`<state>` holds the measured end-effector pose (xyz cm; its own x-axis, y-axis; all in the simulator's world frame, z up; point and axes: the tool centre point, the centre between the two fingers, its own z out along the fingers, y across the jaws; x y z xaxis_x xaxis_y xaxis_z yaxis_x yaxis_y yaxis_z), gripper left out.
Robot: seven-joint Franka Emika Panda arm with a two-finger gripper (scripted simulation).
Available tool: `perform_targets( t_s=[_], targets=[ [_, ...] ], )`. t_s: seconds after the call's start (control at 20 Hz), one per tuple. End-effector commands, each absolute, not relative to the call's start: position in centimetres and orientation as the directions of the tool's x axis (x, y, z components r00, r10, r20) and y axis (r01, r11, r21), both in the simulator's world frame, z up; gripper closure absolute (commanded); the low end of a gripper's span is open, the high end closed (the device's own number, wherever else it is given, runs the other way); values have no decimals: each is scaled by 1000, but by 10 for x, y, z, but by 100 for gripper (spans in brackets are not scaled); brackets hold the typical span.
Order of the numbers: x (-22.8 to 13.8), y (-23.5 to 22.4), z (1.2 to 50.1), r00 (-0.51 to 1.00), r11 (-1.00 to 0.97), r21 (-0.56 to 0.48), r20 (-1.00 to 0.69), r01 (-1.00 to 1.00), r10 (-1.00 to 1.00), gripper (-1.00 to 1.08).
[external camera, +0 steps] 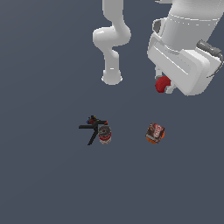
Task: Pick up a designated object from a clutter of objects.
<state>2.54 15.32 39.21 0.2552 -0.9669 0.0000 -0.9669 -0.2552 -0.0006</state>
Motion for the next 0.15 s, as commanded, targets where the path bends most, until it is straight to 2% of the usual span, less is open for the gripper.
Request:
perform_targets(
  t_s=[0.0, 0.1],
  targets=[
    [26, 154, 395, 255, -255, 0, 0, -967, -967, 108],
    [26, 154, 395, 255, -255, 0, 0, -967, -967, 108]
  ],
)
